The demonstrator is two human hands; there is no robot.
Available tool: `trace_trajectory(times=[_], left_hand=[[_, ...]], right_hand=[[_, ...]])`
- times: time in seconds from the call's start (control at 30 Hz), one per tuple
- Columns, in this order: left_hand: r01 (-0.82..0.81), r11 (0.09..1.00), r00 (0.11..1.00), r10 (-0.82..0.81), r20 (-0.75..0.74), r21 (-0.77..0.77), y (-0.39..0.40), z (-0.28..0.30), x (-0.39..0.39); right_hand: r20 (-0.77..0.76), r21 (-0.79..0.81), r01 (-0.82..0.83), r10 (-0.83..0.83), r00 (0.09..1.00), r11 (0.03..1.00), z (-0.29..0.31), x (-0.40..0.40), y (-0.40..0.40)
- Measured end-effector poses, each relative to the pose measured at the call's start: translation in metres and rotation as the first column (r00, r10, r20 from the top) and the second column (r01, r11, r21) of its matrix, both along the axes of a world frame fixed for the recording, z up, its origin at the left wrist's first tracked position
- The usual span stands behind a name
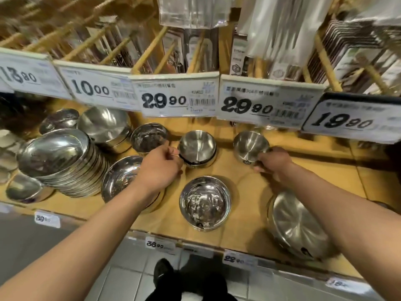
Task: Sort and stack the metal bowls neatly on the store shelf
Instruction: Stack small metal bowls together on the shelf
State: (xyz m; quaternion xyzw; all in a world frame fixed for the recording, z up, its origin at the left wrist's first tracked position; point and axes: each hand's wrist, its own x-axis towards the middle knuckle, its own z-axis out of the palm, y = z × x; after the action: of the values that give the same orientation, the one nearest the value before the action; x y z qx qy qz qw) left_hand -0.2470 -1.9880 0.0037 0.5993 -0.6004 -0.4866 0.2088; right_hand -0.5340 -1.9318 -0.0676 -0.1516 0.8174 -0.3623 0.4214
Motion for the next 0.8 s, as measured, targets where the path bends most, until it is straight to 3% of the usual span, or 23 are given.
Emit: trace_trajectory(times=[0.13, 0.23, 0.43, 0.67, 0.8], left_hand=[[0.048, 0.998, 0.996, -0.045, 0.078, -0.036, -0.003, -0.001, -0.011], [0.129, 0.987, 0.962, -0.101, 0.254, -0.096, -0.017, -0.003, -0.023], [0.241, 0.966, 0.754, -0.124, 0.645, -0.096, -0.054, -0.02, -0.046], [0.193, 0.98, 0.734, -0.117, 0.669, -0.041, -0.069, -0.046, -0.059], [0.091, 0.992, 0.851, -0.12, 0.511, 0.083, -0.077, -0.05, -0.056]], right_hand=[[0.075, 0.007, 0.013, -0.013, 0.997, 1.0, 0.012, 0.003, 0.007], [0.117, -0.033, 0.027, -0.023, 0.993, 0.999, 0.035, 0.008, 0.02], [0.256, -0.125, 0.119, -0.084, 0.963, 0.985, 0.079, 0.02, 0.056], [0.266, -0.141, 0.098, -0.057, 0.962, 0.985, 0.092, 0.027, 0.078], [0.254, -0.142, 0.104, -0.065, 0.965, 0.984, 0.09, 0.031, 0.08]])
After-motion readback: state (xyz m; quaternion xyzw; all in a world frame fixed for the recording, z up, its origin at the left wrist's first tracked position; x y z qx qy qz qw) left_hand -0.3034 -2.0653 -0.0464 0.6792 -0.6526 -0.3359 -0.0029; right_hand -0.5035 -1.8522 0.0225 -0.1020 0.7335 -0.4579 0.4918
